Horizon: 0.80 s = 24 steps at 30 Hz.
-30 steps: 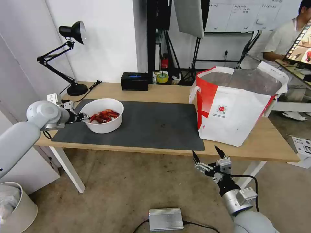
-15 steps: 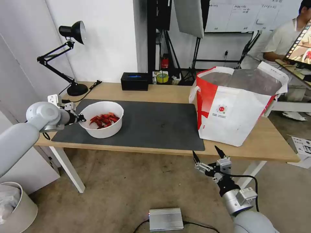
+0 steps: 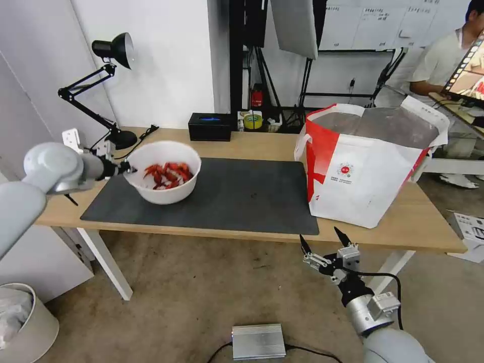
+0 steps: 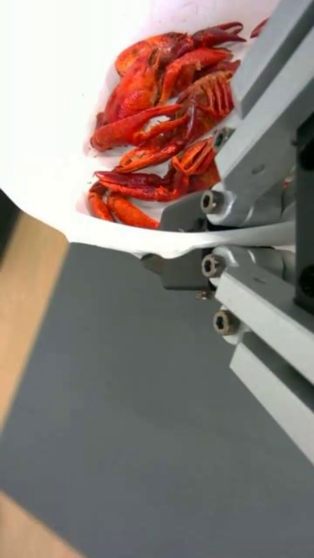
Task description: Pick up the trash from the table and place it into the takeout bag.
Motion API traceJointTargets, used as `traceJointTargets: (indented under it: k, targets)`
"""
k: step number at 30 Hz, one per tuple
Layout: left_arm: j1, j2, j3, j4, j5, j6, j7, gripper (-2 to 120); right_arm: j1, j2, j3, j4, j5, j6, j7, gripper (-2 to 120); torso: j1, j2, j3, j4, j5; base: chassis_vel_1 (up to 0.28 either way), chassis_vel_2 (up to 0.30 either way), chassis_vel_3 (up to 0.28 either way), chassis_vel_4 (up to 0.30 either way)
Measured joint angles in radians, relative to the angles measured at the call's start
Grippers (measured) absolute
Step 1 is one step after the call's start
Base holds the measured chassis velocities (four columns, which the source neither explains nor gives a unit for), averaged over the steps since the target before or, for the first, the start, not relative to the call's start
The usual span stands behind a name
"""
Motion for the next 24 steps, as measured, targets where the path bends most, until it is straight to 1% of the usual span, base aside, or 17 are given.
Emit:
traceJointTargets:
  k: [2,3,6,8,9,12,13,17,18,20,21,22,24]
  targets:
    - [-0.002,-0.004,-0.001,-0.006,-0.004,-0.001,-0.002,0,0.0,0.0,0.0,0.0,0.0,0.0,0.0,100,0.0,0.0,0.0,0.0001,-0.0001,0.0,0.0,0.0,0.0]
    - [-0.011,-0.024,-0.003,-0.028,-0.015,-0.005,-0.015,0,0.0,0.0,0.0,0.0,0.0,0.0,0.0,100,0.0,0.0,0.0,0.0,-0.0001,0.0,0.0,0.0,0.0]
    - [-0.029,-0.048,0.002,-0.046,-0.026,-0.011,-0.034,0,0.0,0.0,0.0,0.0,0.0,0.0,0.0,100,0.0,0.0,0.0,0.0,-0.0002,0.0,0.0,0.0,0.0]
    - [-0.06,-0.072,0.026,-0.057,-0.04,-0.015,-0.053,0,0.0,0.0,0.0,0.0,0.0,0.0,0.0,100,0.0,0.0,0.0,0.0001,-0.0002,0.0,0.0,0.0,0.0]
    - [-0.06,-0.072,0.026,-0.057,-0.04,-0.015,-0.053,0,0.0,0.0,0.0,0.0,0.0,0.0,0.0,100,0.0,0.0,0.0,0.0001,-0.0002,0.0,0.0,0.0,0.0]
    - [-0.133,-0.123,0.079,-0.052,-0.061,-0.019,-0.087,0,0.0,0.0,0.0,0.0,0.0,0.0,0.0,100,0.0,0.0,0.0,0.0,-0.0001,0.0,0.0,0.0,0.0]
    - [-0.133,-0.123,0.079,-0.052,-0.061,-0.019,-0.087,0,0.0,0.0,0.0,0.0,0.0,0.0,0.0,100,0.0,0.0,0.0,0.0,-0.0001,0.0,0.0,0.0,0.0]
    - [-0.249,-0.203,0.146,-0.007,-0.069,-0.026,-0.107,0,0.0,0.0,0.0,0.0,0.0,0.0,0.0,100,0.0,0.0,0.0,-0.0001,0.0,0.0,0.0,0.0,0.0]
    - [-0.249,-0.203,0.146,-0.007,-0.069,-0.026,-0.107,0,0.0,0.0,0.0,0.0,0.0,0.0,0.0,100,0.0,0.0,0.0,-0.0001,0.0,0.0,0.0,0.0,0.0]
    - [-0.314,-0.253,0.18,0.028,-0.069,-0.026,-0.112,0,0.0,0.0,0.0,0.0,0.0,0.0,0.0,100,0.0,0.0,0.0,0.0001,-0.0001,0.0,0.0,0.0,0.0]
    - [-0.334,-0.271,0.19,0.04,-0.069,-0.026,-0.112,0,0.0,0.0,0.0,0.0,0.0,0.0,0.0,100,0.0,0.0,0.0,0.0,-0.0001,0.0,0.0,0.0,0.0]
    - [-0.334,-0.271,0.19,0.04,-0.069,-0.026,-0.112,0,0.0,0.0,0.0,0.0,0.0,0.0,0.0,100,0.0,0.0,0.0,0.0,-0.0001,0.0,0.0,0.0,0.0]
    - [-0.387,-0.311,0.221,0.068,-0.069,-0.027,-0.113,0,0.0,0.0,0.0,0.0,0.0,0.0,0.0,100,0.0,0.0,0.0,-0.0004,0.0002,0.0,0.0,0.0,0.0]
